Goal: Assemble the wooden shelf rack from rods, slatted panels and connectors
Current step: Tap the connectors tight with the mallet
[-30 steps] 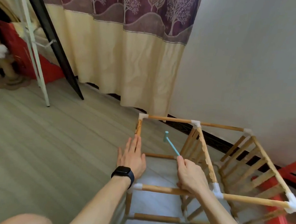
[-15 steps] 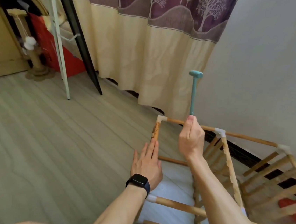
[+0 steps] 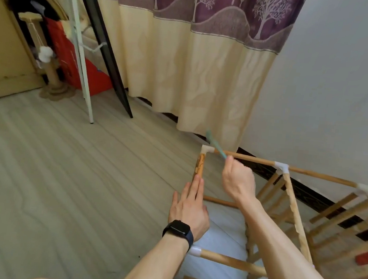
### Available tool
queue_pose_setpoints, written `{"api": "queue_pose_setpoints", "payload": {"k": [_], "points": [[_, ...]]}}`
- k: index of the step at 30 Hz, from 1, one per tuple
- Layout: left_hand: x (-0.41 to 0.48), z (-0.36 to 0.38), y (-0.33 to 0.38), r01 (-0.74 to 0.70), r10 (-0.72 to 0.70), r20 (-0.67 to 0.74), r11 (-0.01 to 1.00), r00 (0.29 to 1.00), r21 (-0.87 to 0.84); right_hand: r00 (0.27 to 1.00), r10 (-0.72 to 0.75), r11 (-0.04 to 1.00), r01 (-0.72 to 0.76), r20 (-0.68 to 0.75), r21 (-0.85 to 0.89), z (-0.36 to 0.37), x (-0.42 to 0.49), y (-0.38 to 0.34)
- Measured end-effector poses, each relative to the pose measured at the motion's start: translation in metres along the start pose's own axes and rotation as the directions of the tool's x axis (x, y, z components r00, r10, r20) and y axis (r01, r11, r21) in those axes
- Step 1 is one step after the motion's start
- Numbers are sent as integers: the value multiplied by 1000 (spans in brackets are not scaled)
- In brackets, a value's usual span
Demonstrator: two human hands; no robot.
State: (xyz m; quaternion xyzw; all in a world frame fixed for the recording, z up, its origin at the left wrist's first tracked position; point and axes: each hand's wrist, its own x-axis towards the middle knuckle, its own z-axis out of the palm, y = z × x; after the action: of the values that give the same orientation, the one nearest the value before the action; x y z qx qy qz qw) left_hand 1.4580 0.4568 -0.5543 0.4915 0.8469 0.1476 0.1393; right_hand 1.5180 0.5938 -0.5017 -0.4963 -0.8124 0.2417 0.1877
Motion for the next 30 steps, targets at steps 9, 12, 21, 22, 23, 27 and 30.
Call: {"api": "queue_pose_setpoints", "payload": {"k": [9,12,21,22,23,27,30], "points": [[-2,-2,1,19,-20,25,999,999,48,939,97,973,-19,331,-231,-7,-1,-13],[1,-5,-4,22,-24,31,998,999,58,982,-38,987,66,183,-146,-32,-4,-10],[2,-10,2,-33,36,-10,967,999,254,998,63,989,-64,-13,-136,-138,-99,97],[0,-9,4,-73,83,-22,955,996,286,994,103,985,-107,-35,-133,-143,-116,113],[-2,-8,6,-125,143,-32,939,989,320,986,153,982,-159,-59,-106,-147,-133,128],[-21,-8,23,-368,433,-147,868,889,332,944,315,947,-319,-99,-31,-145,-184,181],[-45,-11,51,-505,499,86,836,863,213,933,347,925,-358,-99,-130,-137,-198,187]]}}
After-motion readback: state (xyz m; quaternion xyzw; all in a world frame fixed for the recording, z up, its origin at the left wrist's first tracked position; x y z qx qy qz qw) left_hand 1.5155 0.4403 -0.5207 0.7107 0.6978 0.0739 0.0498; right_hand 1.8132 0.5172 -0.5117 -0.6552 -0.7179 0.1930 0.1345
